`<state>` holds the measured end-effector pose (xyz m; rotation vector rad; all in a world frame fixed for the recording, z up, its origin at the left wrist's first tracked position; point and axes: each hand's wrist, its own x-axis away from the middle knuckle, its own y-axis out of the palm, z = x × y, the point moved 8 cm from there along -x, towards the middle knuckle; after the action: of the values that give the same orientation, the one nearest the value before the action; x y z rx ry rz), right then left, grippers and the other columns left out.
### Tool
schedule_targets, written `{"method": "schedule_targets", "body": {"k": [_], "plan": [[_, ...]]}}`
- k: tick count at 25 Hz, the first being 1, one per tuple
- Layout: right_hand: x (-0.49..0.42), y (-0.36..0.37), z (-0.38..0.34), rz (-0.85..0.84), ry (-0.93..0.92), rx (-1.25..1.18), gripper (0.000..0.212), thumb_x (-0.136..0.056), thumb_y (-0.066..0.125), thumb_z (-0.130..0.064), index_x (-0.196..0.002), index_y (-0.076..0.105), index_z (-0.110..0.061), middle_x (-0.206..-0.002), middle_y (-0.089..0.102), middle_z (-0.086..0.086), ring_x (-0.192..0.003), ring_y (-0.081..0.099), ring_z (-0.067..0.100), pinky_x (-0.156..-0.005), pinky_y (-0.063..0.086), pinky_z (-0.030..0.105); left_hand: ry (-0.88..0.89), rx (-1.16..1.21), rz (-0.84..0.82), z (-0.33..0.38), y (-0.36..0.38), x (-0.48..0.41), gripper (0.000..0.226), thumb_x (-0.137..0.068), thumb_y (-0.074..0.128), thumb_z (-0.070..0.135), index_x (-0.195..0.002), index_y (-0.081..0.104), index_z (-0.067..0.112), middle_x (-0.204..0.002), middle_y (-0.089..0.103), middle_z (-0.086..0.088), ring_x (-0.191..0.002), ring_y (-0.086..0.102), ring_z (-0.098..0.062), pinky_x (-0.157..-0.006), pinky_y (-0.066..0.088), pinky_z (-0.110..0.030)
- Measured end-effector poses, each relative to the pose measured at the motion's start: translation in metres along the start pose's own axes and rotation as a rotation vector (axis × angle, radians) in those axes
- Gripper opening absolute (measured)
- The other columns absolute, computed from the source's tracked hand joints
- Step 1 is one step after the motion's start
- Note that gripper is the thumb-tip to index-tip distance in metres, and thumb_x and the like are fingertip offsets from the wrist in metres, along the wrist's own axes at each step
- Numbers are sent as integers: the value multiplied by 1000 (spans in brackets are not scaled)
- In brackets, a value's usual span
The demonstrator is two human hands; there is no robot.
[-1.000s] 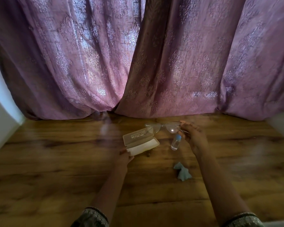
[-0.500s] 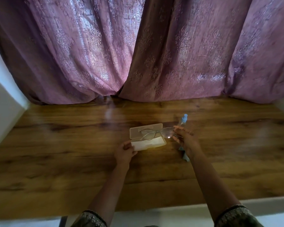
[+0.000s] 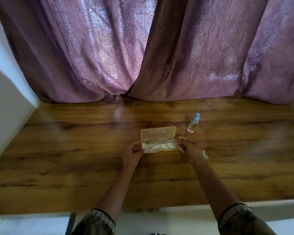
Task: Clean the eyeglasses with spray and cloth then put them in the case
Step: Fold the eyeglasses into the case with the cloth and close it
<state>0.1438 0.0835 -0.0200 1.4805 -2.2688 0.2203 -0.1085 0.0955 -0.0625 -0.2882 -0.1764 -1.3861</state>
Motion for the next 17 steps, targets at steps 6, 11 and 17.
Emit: {"method": "schedule_targets", "body": {"k": [6,11,17], "plan": [[-5,-2,-2,162,-113,266,6,-82,64,-6,-87,62,-8,-77,66,6,-73,64,21,-76,56,40,146,-242,7,16,-2,7,39,-75,72,7,-112,65,18,-99,72,-8,-88,68,-20,-83,56,-43],[4,3,-10,192,-213,505,15,-81,66,-7,-96,66,-6,-96,67,6,-87,59,15,-80,42,22,147,-233,-8,19,-1,7,41,-76,71,3,-114,64,13,-105,70,-10,-89,67,-20,-83,57,-42],[3,9,-7,145,-272,647,25,-79,66,-1,-104,64,-4,-102,69,13,-98,63,25,-79,43,24,207,-270,41,25,-3,11,36,-76,71,2,-110,66,12,-95,72,-10,-81,68,-22,-80,57,-42]]}}
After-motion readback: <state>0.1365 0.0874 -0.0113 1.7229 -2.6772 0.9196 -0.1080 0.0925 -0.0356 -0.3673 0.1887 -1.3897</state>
